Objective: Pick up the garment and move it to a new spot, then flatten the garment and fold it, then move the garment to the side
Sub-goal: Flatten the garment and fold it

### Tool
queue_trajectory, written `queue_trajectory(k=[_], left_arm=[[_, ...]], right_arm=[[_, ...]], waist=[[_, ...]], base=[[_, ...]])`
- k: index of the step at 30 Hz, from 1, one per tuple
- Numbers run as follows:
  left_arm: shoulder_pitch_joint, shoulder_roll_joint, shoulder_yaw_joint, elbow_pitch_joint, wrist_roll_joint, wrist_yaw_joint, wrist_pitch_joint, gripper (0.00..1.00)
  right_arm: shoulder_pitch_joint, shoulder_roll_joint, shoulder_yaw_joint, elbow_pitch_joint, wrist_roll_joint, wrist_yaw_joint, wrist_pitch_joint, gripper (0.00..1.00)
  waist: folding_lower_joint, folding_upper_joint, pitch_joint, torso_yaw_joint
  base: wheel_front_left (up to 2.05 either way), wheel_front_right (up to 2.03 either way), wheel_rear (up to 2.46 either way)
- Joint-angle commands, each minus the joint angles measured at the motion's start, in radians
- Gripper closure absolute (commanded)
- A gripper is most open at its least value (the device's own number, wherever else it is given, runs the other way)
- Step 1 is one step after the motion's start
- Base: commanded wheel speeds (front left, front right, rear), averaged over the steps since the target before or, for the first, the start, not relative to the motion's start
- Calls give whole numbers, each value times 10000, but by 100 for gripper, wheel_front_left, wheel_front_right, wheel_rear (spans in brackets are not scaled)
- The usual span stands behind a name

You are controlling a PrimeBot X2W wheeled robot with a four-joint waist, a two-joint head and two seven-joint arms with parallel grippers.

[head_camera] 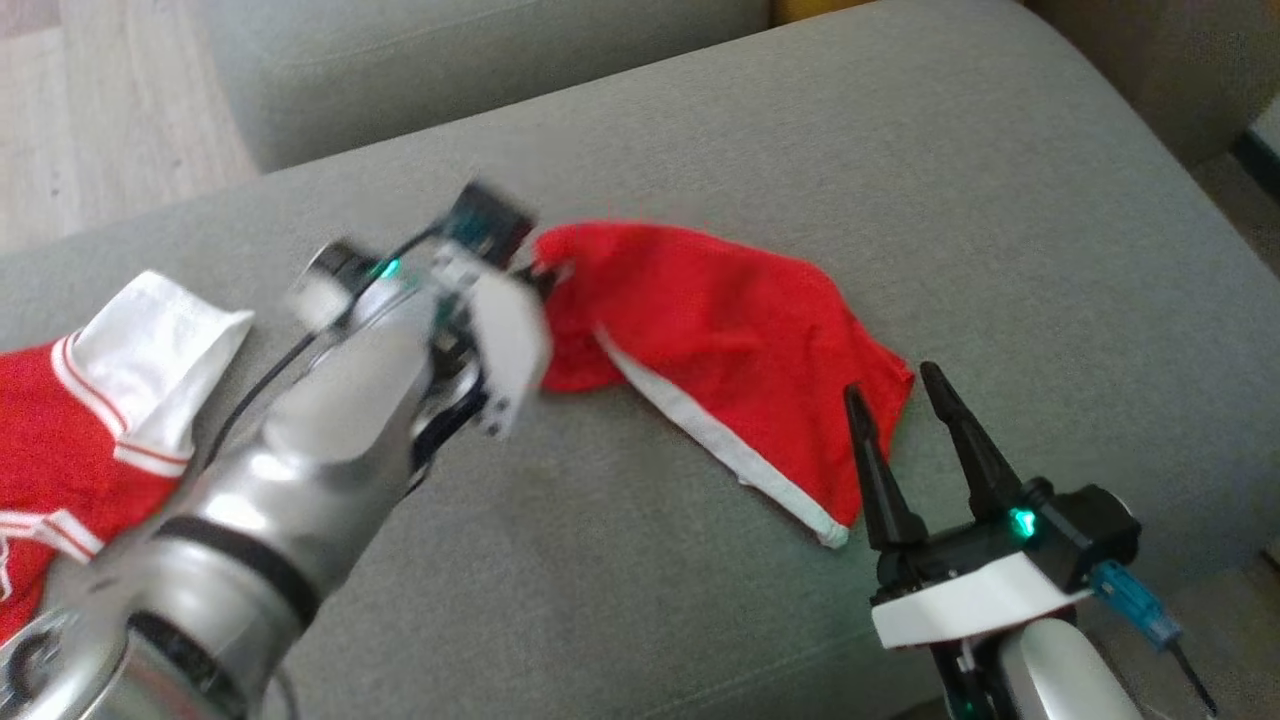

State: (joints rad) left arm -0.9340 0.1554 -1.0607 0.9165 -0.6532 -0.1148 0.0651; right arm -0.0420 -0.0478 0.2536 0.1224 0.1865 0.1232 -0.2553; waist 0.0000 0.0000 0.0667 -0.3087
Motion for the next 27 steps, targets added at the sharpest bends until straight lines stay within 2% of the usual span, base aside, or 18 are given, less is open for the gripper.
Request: queue_trajectory(k=[1, 7, 12, 17, 25, 27], left_arm=[[-687, 479, 276, -84, 19, 25, -267, 100], [13, 1035, 457, 190, -219, 28, -1104, 100], [-27, 1301, 674, 165, -293, 180, -1706, 100], [-412, 1215, 750, 109, -315, 192, -1888, 100], [-771, 987, 725, 231, -327, 165, -2059, 100], [-779, 946, 707, 303, -338, 156, -2106, 100]], right_arm=[[-73, -24, 241, -344, 25, 75, -65, 0], [446, -24, 201, 84, 135, 75, -65, 0], [698, -24, 491, 1674, 771, 75, -63, 0], [46, -24, 1397, 3503, 1815, 75, 380, 0], [-1058, -24, 2457, 4862, 2580, 75, 318, 0], [-1207, -24, 2657, 5071, 2671, 75, 275, 45]], waist=[[0, 0, 129, 173], [0, 0, 297, 926], [0, 0, 553, 1583], [0, 0, 841, 1992], [0, 0, 1085, 2274], [0, 0, 1104, 2302]], base=[[0, 0, 0], [0, 0, 0], [0, 0, 0], [0, 0, 0], [0, 0, 0], [0, 0, 0]])
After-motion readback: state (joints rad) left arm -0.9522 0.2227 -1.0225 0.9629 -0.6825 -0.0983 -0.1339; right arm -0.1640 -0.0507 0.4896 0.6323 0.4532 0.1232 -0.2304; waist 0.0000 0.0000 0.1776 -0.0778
